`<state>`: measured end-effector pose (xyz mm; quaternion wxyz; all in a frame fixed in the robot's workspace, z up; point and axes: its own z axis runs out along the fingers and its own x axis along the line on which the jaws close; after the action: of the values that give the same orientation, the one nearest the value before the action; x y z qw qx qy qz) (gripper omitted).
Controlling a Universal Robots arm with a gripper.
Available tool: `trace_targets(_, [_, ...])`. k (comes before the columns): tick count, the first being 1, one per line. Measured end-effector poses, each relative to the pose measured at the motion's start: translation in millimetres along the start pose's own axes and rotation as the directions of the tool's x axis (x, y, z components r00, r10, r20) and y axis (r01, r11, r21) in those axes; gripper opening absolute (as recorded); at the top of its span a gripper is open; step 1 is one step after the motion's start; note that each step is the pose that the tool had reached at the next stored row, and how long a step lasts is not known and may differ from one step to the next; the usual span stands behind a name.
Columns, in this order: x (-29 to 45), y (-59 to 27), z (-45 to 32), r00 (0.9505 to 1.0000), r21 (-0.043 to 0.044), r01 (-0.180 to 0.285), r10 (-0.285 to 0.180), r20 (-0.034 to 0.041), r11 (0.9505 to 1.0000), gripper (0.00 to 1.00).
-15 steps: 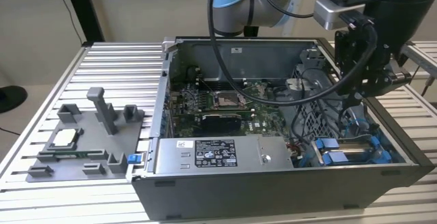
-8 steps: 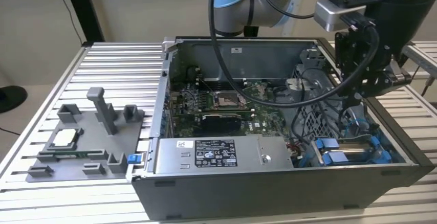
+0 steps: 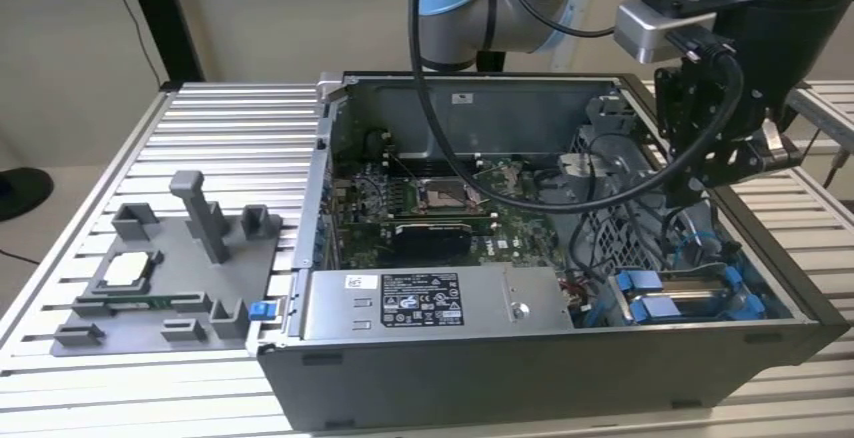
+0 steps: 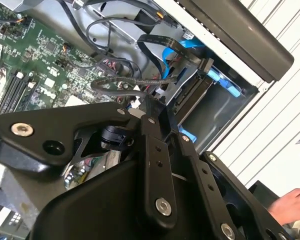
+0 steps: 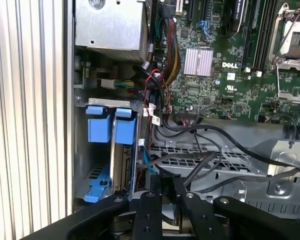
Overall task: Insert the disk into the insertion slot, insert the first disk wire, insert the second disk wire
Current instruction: 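Insert the first disk wire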
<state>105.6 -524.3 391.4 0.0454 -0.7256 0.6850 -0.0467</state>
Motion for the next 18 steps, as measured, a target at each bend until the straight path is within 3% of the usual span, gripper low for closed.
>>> trace_targets(9, [4.2,-0.6,0.2,1.0,-0.0048,0.001,-0.001,-0.0023,1.0,0.0])
trace_targets(18, [15.3,-11.1,5.9,1.0,-0.0123,0.0,0.0,-0.002,0.9999,0.0])
